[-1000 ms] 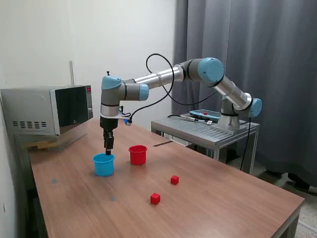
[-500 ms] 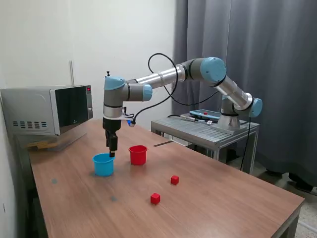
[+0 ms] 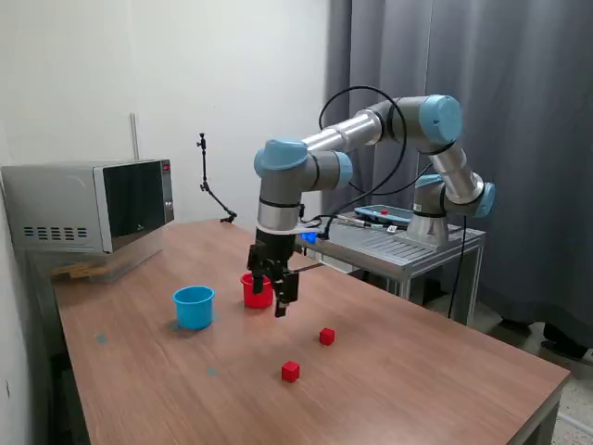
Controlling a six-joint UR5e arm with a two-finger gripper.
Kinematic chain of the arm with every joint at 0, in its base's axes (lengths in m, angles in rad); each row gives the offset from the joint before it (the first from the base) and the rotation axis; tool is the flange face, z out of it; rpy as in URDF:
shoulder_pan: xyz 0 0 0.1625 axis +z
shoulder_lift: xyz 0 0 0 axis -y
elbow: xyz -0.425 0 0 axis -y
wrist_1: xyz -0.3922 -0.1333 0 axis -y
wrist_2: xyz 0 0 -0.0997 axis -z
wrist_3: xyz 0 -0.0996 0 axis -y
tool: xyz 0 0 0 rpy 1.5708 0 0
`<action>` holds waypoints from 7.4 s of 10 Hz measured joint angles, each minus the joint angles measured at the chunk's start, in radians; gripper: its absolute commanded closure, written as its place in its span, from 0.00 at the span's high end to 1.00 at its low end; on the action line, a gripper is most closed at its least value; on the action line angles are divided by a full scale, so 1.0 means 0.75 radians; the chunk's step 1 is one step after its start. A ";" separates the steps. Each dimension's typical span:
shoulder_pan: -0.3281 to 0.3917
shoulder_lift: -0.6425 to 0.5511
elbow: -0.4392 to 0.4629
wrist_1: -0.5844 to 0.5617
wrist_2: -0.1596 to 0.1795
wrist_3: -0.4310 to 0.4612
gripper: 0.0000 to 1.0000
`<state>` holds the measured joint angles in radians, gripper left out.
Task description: Place red objects in the red bin, and blue objects in the blue bin.
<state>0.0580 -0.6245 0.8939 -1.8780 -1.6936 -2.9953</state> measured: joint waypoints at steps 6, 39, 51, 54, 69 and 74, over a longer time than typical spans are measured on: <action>0.184 -0.026 0.170 -0.060 0.163 -0.039 1.00; 0.037 0.152 0.064 -0.199 0.244 -0.338 1.00; 0.021 0.161 0.045 -0.194 0.273 -0.415 1.00; 0.023 0.162 0.045 -0.194 0.272 -0.410 1.00; 0.027 0.190 0.011 -0.196 0.264 -0.406 0.00; 0.028 0.190 0.007 -0.196 0.231 -0.402 0.00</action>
<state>0.0792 -0.4816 0.8994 -2.0249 -1.5207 -3.2967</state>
